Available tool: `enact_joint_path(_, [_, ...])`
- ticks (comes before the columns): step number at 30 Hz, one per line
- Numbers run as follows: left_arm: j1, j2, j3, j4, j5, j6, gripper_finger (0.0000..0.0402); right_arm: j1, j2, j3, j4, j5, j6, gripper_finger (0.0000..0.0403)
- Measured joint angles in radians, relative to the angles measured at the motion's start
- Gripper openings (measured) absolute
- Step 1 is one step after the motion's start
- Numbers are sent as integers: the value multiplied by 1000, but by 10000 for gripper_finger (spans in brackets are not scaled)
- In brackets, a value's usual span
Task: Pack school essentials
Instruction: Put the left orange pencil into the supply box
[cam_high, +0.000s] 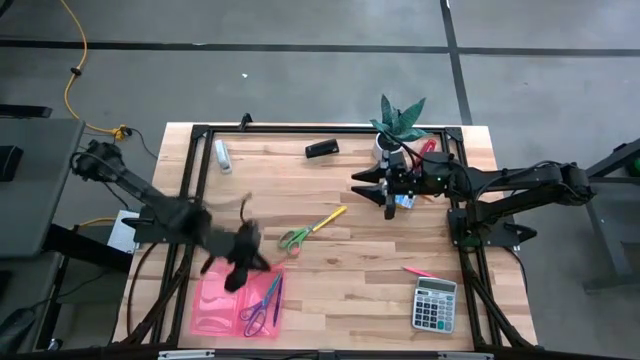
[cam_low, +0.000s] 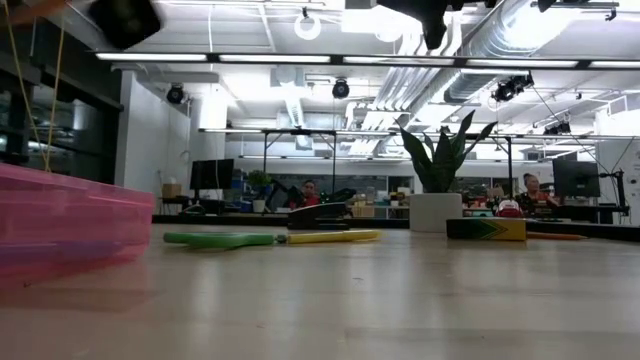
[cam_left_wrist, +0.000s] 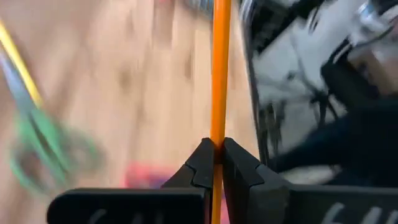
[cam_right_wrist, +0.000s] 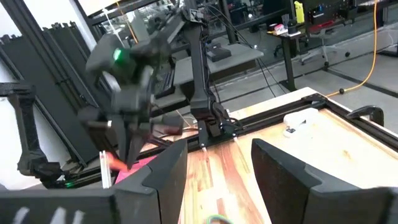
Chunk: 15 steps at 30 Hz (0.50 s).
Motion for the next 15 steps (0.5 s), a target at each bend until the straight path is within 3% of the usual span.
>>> enact_joint_path(7, [-243,217,-20,10,-88,-541,0,0,0,0,-19,0,0,172])
enact_joint_path(11, [-295,334,-20,58,-96,-810,0,0,0,0,-28,0,-3,172])
enact_joint_path(15, [-294,405,-13,60,-100,-953,0,0,0,0,-44,0,-4,172])
